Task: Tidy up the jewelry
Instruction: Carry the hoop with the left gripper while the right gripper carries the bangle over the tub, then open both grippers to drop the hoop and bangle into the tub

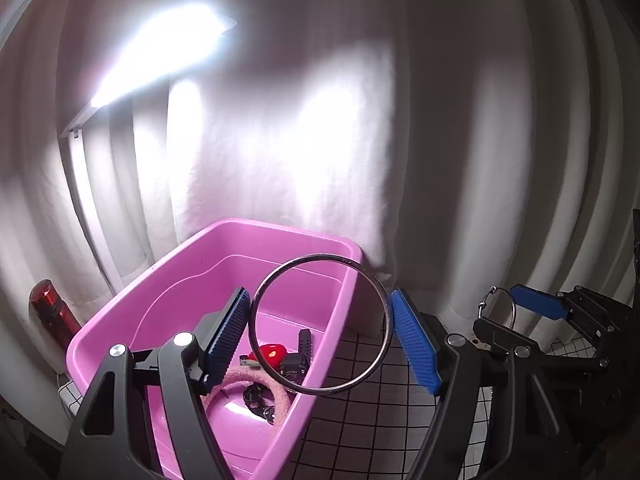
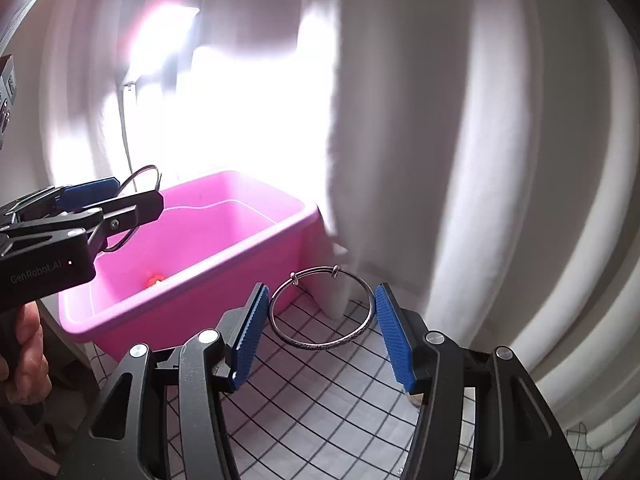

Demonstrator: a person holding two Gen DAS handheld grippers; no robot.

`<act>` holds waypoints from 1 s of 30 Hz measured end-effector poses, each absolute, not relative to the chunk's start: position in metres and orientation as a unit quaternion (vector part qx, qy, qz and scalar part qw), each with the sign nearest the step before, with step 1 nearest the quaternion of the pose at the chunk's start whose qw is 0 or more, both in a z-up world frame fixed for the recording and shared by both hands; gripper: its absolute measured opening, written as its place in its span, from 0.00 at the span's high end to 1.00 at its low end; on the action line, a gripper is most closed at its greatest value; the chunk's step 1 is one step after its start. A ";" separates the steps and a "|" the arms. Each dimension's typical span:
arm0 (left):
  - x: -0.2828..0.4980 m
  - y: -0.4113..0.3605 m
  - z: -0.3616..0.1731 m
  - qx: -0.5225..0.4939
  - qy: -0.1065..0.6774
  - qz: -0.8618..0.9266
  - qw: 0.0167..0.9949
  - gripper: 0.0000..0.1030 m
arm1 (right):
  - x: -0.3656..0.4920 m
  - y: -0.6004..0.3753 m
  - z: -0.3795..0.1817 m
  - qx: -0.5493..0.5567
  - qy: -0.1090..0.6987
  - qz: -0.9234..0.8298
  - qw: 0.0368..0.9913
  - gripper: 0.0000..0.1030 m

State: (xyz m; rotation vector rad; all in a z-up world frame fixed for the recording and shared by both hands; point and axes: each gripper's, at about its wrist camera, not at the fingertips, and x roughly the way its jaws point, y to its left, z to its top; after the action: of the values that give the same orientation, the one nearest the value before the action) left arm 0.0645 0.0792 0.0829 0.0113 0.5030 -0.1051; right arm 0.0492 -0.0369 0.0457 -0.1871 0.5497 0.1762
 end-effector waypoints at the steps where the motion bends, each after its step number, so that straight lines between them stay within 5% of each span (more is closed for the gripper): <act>1: 0.065 0.088 0.085 0.004 0.247 -0.040 0.968 0.32 | 0.053 -0.028 0.049 -0.096 0.267 0.097 0.954 0.48; 14: 0.077 0.187 0.060 -0.035 0.288 0.071 0.954 0.32 | 0.111 0.077 0.057 -0.122 0.271 0.194 0.935 0.48; 30: 0.109 0.222 0.015 -0.067 0.365 0.100 0.923 0.31 | 0.176 0.125 0.009 -0.139 0.370 0.205 0.895 0.48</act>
State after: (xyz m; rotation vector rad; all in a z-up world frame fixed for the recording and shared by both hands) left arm 0.1090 0.2218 0.0147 -0.1373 0.7502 0.2061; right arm 0.1762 0.1250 0.0090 -0.2876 0.7675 0.4249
